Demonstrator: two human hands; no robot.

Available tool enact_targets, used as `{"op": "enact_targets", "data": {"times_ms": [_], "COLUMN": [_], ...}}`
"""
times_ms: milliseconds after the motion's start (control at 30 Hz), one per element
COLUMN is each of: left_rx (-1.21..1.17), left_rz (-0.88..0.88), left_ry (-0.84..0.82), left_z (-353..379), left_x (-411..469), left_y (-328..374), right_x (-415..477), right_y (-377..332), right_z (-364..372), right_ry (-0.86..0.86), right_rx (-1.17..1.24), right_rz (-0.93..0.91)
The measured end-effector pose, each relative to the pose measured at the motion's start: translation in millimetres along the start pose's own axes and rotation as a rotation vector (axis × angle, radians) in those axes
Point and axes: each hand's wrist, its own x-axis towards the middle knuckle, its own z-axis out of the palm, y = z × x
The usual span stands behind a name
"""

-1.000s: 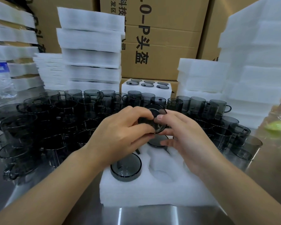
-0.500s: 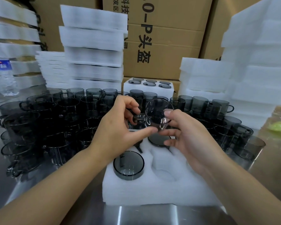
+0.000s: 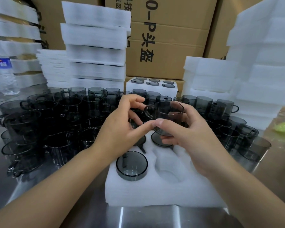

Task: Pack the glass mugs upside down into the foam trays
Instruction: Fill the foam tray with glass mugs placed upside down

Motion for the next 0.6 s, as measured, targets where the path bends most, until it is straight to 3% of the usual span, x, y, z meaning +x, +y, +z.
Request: {"op": "enact_targets", "data": {"times_ms": [267, 600], "left_rx": [0.006, 0.01], "left_rz": [-0.116, -0.194], "left_ry": [-0.357, -0.427], "left_z": [-3.6, -5.4], "left_x": [1.9, 0.7], "left_y": [-3.8, -6.6], "right_x": [5.9, -6.0], "right_y": [-9.2, -21.7], "right_z": [-25.9, -30.0], "right_ry": [-0.047, -0.471], "right_rx": [-0.477, -0.812], "right_rz": [0.0, 0.028]}}
